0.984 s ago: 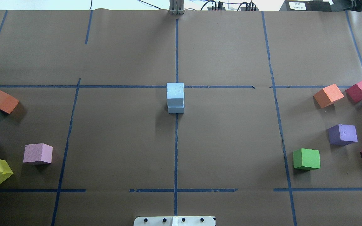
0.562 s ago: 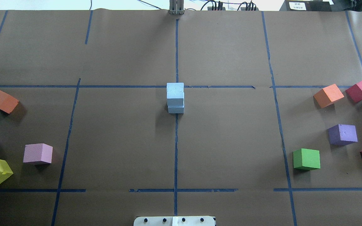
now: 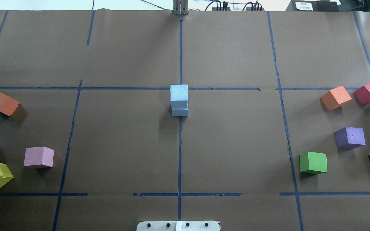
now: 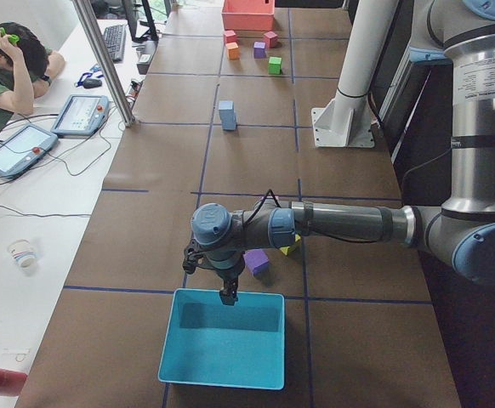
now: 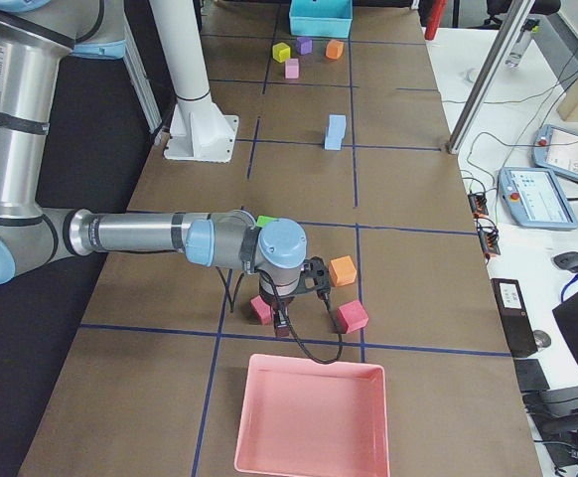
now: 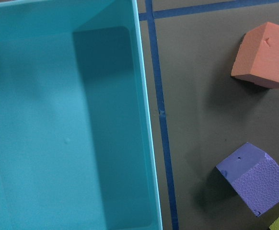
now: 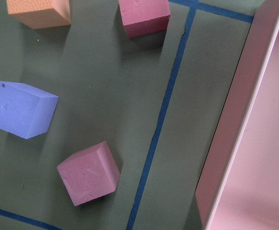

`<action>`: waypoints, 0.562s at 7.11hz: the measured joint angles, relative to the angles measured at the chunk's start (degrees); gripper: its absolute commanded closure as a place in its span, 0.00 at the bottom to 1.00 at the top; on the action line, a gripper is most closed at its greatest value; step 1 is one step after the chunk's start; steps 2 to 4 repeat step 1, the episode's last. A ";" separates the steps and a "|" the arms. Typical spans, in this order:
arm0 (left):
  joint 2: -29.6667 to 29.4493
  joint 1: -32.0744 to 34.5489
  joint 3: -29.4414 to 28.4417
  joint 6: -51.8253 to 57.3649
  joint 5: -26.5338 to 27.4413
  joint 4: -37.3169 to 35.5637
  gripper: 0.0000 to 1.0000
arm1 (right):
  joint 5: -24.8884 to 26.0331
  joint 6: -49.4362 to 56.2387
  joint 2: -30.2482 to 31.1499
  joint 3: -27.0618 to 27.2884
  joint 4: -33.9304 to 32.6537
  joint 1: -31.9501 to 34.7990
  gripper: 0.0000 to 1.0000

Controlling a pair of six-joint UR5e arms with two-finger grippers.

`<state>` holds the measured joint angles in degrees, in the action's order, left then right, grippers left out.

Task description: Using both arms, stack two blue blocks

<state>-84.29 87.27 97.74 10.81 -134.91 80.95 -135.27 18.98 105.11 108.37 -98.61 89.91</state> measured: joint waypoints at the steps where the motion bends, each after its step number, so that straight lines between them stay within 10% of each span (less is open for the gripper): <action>1: 0.00 0.00 0.00 0.02 0.00 0.00 0.00 | 0.00 0.00 0.00 0.00 0.00 0.00 0.00; 4: 0.00 0.00 0.00 0.02 0.00 0.00 0.00 | 0.00 0.00 0.00 0.00 0.00 0.00 0.00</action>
